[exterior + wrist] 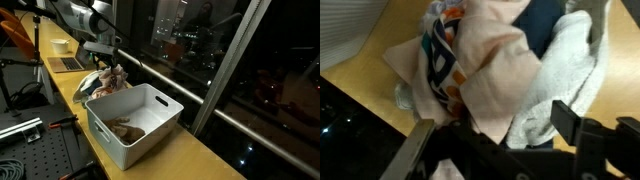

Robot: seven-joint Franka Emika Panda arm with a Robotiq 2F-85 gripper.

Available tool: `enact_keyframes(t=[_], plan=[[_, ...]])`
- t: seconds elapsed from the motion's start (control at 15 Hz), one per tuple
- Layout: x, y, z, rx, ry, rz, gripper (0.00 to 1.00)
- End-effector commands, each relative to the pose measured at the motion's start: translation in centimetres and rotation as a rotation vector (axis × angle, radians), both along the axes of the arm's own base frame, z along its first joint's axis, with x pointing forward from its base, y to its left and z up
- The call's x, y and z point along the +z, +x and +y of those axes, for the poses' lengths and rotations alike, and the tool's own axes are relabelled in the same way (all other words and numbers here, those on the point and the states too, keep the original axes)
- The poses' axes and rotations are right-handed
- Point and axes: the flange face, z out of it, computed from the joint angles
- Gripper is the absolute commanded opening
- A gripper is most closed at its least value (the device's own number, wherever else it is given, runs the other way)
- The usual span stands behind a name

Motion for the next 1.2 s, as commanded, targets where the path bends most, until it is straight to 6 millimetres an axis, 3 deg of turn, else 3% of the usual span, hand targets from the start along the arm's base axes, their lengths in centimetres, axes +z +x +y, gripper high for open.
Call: enact_keyframes(t=[0.0, 0.2, 0.47, 0.87, 1.13], plan=[[4.1, -4.6, -1.5, -0.026, -0.009, -0.028, 1.00], [6.4, -6.8, -5.1, -0.062, -0.047, -0.079, 1.00], [7.5, -7.3, -13.7, -0.133, -0.094, -0.108, 1.00], [5.8, -4.0, -27.6, -0.269, -0.102, -0.068, 1.00], [4.0, -0.7, -33.3, -0.312, -0.072, -0.034, 1.00]])
